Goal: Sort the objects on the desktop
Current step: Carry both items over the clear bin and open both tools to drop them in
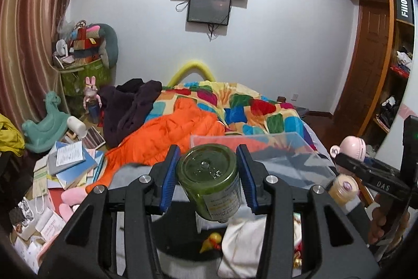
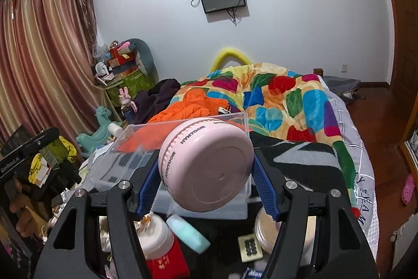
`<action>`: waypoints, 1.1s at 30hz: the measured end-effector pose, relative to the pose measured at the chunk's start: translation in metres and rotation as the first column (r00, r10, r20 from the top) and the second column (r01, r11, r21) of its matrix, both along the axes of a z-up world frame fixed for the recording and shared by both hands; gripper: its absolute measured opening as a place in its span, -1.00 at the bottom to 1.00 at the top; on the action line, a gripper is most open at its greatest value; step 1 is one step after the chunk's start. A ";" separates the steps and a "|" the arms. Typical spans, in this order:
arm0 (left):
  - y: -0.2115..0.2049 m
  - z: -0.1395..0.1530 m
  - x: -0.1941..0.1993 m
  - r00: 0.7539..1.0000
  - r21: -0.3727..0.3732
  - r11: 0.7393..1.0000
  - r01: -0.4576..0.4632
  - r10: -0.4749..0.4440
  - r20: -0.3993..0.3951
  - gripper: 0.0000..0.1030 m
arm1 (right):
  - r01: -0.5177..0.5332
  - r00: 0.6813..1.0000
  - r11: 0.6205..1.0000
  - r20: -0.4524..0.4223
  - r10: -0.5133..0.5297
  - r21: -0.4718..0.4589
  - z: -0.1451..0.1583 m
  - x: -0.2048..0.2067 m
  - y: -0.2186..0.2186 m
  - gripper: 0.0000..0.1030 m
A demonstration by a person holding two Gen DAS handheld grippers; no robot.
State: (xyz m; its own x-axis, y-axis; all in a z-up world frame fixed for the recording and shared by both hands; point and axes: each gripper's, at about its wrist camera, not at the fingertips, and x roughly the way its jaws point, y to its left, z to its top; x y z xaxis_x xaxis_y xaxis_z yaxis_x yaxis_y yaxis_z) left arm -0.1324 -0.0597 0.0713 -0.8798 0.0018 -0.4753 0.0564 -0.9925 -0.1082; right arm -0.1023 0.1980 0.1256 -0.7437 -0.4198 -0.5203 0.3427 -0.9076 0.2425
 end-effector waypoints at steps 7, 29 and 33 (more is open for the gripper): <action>0.006 -0.013 -0.034 1.000 -0.018 1.000 -0.009 0.010 0.015 -0.16 | -0.014 0.999 0.999 0.039 0.012 0.044 -0.012 -0.022 -0.017 0.22; 0.026 -0.086 -0.061 0.995 -0.103 0.995 0.000 0.011 0.101 -0.16 | -0.048 0.996 0.976 0.082 0.031 0.213 -0.040 -0.038 -0.050 0.22; 0.029 -0.089 -0.057 0.996 -0.111 0.994 0.014 -0.005 0.089 -0.06 | -0.038 0.998 0.962 0.062 0.021 0.269 -0.044 -0.032 -0.057 0.22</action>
